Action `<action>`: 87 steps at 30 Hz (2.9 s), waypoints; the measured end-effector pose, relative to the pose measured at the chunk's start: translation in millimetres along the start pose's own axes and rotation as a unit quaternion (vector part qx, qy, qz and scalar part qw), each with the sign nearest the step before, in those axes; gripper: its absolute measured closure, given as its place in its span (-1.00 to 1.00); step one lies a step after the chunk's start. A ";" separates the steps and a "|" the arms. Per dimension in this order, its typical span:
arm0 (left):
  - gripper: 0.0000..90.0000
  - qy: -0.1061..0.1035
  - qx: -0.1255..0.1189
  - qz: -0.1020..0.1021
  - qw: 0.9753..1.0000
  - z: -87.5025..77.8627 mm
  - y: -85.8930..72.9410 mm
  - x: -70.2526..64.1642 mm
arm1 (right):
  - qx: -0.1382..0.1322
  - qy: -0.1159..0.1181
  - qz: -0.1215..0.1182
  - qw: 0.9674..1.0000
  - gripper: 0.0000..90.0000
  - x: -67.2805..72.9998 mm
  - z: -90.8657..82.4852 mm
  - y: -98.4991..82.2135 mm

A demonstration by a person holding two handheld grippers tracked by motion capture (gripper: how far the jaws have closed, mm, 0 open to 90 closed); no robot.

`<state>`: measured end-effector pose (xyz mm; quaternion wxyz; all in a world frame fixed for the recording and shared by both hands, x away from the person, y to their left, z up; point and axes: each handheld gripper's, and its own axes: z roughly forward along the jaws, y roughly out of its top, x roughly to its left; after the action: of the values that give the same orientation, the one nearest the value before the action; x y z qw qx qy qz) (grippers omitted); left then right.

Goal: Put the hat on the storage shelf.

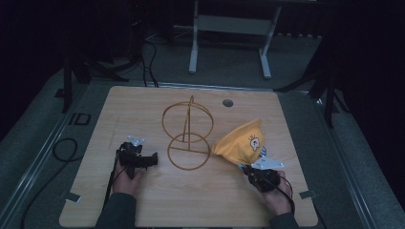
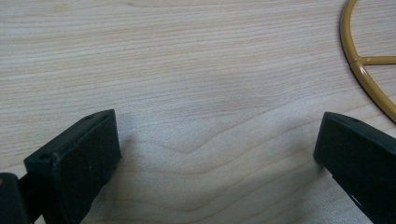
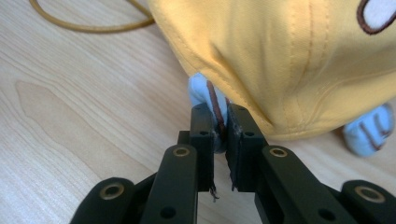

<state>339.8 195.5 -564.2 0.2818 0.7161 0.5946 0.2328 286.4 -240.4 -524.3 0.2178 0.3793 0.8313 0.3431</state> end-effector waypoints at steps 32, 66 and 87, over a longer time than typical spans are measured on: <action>-0.99 0.000 -0.001 -0.001 1.000 0.1 0.0 -0.2 | -0.059 -0.044 -0.023 0.997 0.84 -40.7 -48.6 50.3; -0.99 0.000 -0.001 -0.001 1.000 0.2 -0.1 -0.2 | -0.087 -0.075 -0.053 0.992 0.85 -74.2 -93.3 99.7; -0.99 0.000 -0.001 -0.001 1.000 0.2 0.0 -0.1 | -0.057 0.000 -0.086 0.995 0.64 -49.3 -60.8 110.6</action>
<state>339.9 195.4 -564.3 0.2832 0.7152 0.5950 0.2331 332.2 -250.8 -397.1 0.2673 0.2937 0.8399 0.3700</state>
